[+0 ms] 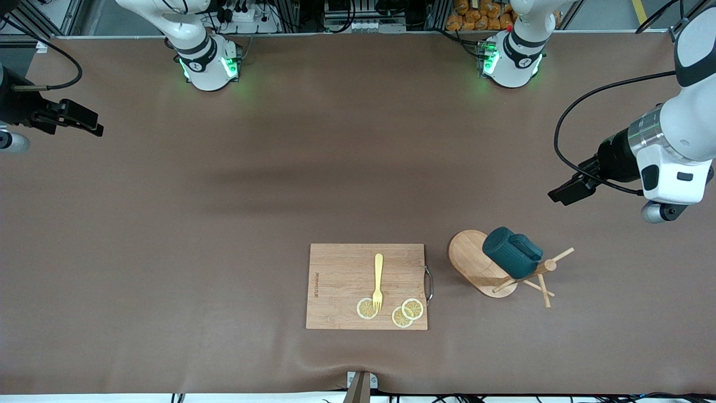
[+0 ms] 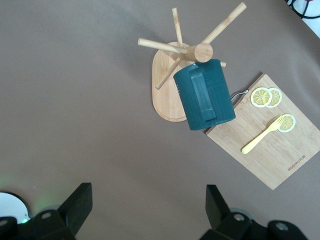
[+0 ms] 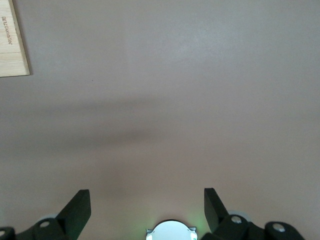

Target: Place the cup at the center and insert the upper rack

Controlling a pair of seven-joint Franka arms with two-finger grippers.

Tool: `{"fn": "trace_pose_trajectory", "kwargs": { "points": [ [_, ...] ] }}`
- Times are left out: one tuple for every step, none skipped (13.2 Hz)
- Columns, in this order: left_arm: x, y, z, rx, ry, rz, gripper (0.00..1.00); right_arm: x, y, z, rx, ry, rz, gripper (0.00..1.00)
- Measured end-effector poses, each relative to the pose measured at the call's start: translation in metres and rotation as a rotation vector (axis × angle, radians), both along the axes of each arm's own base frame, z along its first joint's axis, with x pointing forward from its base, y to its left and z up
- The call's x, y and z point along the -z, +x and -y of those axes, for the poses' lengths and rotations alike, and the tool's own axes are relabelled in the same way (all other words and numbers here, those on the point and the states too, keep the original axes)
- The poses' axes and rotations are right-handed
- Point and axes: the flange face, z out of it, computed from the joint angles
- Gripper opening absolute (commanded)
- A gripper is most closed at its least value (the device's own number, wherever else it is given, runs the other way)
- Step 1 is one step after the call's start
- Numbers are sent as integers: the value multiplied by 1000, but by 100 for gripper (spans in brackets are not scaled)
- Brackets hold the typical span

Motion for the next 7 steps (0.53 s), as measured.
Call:
{"fn": "trace_pose_trajectory", "kwargs": {
  "points": [
    [-4,-1,-2,27,7,12,100,0,0,0,0,0,0,100],
    [-6,-3,-4,52,24,22,100,0,0,0,0,0,0,100],
    [-8,-4,-7,79,45,29,100,0,0,0,0,0,0,100],
    [-10,-5,-8,104,57,35,100,0,0,0,0,0,0,100],
    [-12,-6,-9,126,62,39,100,0,0,0,0,0,0,100],
    [-15,-8,-10,148,66,41,100,0,0,0,0,0,0,100],
    [-16,-10,-11,172,69,36,100,0,0,0,0,0,0,100]
  ]
}}
